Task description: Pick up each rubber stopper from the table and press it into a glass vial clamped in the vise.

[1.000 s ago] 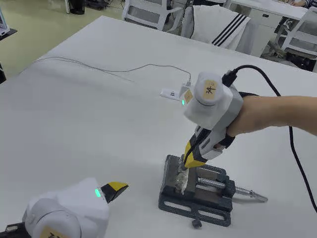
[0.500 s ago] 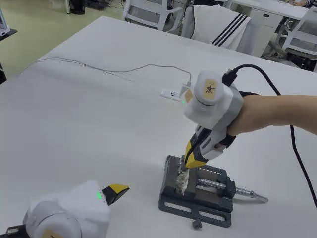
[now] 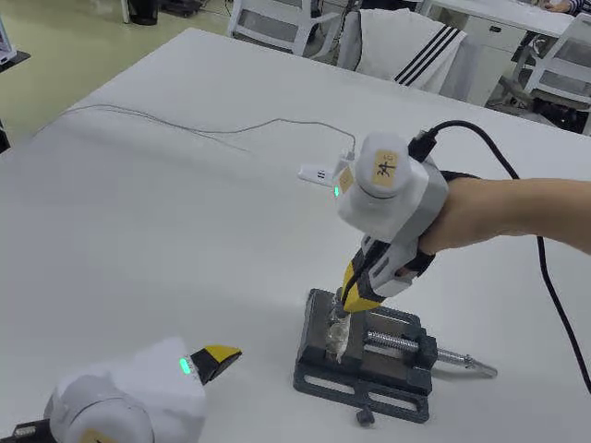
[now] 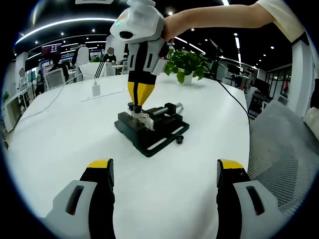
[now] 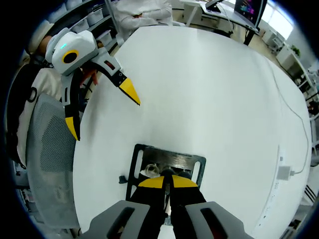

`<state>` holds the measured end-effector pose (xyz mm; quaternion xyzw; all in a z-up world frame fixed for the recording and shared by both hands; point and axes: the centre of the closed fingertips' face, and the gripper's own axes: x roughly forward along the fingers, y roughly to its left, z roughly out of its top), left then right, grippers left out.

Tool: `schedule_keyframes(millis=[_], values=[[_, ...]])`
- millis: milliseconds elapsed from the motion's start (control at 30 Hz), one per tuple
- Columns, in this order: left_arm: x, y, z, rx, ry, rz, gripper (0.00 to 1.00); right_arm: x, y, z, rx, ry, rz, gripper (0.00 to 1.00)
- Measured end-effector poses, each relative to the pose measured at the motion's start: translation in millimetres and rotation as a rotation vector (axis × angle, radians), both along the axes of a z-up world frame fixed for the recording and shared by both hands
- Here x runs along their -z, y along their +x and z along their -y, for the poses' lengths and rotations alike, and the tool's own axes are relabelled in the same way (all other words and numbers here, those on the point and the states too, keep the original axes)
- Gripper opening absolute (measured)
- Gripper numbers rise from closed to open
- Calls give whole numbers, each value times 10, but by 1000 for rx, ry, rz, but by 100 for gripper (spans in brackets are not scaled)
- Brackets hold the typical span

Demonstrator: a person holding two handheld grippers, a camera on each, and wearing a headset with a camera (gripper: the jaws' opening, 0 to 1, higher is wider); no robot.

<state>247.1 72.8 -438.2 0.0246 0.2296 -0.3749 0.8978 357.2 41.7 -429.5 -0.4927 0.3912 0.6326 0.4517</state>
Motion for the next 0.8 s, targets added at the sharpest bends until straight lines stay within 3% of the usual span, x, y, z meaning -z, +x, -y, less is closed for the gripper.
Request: schedule_keyframes(millis=[233,433,800], values=[[11,48,15,-1,-5,-4,83,16,-5,3,-12,-21,25,0],[30,85,42,0,-12,-9,83,23,3,18,19,-26,3,0],[43,138,17,-16,-25,-17,83,49,5,23,8,-34,22,0]])
